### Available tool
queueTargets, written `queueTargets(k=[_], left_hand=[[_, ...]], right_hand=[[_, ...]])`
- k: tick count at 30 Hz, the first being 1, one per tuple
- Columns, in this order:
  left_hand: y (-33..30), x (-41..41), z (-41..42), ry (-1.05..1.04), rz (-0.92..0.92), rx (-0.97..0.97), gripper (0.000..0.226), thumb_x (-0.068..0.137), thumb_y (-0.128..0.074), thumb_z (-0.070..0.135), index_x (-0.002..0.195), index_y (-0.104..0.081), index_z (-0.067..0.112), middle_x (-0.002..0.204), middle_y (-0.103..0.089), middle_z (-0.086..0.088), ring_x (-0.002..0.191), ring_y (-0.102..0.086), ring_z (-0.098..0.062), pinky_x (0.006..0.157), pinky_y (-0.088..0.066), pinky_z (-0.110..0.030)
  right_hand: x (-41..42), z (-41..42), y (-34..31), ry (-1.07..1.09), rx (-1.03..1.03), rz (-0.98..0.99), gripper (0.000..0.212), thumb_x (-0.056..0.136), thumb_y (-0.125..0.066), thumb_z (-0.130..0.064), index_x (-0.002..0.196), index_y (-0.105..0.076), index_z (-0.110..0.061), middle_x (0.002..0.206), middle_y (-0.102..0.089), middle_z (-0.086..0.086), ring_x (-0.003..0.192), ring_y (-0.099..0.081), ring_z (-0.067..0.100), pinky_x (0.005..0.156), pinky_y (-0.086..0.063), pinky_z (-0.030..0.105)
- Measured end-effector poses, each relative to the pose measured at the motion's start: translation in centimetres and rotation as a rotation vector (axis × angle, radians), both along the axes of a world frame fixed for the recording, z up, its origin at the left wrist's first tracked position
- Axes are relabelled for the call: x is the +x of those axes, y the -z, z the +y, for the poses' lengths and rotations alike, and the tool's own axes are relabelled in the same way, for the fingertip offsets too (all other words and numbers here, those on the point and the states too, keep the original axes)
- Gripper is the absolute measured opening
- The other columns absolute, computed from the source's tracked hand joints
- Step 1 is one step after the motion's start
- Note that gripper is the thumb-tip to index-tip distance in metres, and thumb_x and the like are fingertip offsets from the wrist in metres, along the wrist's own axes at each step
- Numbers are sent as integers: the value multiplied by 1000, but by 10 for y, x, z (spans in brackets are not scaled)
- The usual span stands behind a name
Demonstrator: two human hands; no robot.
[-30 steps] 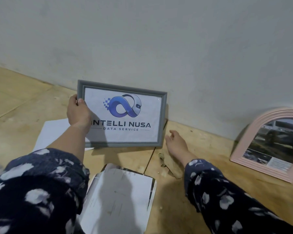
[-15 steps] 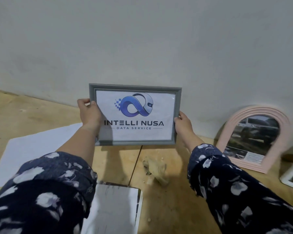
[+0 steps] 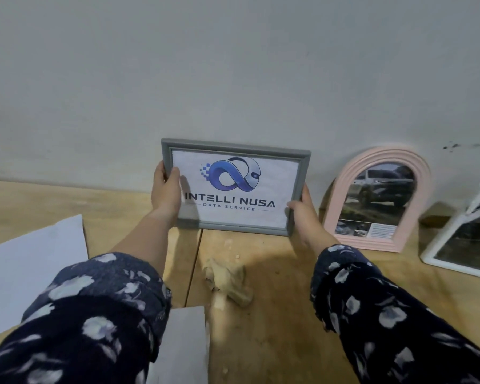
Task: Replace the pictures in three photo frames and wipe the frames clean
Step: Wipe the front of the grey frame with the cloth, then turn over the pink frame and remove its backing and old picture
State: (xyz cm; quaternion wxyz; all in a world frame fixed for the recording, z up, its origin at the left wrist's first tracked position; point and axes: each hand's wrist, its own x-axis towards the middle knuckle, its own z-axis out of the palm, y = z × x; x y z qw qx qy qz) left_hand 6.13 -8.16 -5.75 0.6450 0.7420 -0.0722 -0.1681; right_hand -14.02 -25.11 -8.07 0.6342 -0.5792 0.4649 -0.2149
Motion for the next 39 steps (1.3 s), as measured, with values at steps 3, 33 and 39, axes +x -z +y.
queueTargets(k=[3, 33, 39], left_hand=[[2, 5, 0, 51, 14, 32, 63, 82, -47, 49, 142, -39, 33, 137, -53, 9, 124, -51, -17, 108, -38, -45], [-9, -237, -177, 498, -61, 211, 59, 101, -45, 31, 153, -18, 19, 158, -25, -2, 142, -29, -23, 114, -26, -38], [-13, -259, -190, 487, -40, 153, 52, 102, -37, 40, 148, -24, 19, 142, -44, -4, 120, -43, -15, 93, -31, -26]], right_hand=[[4, -2, -5, -2, 43, -21, 74, 89, -40, 2, 149, -20, -36, 125, -50, 3, 77, -49, 11, 67, -41, 24], [-188, -117, -32, 245, -263, 329, 70, 91, -39, 4, 152, -11, -18, 157, -19, 5, 142, -25, 30, 116, -26, 46], [-196, -135, -18, 134, -137, 297, 56, 97, -26, 2, 148, -27, -19, 142, -45, 10, 115, -48, 27, 92, -41, 35]])
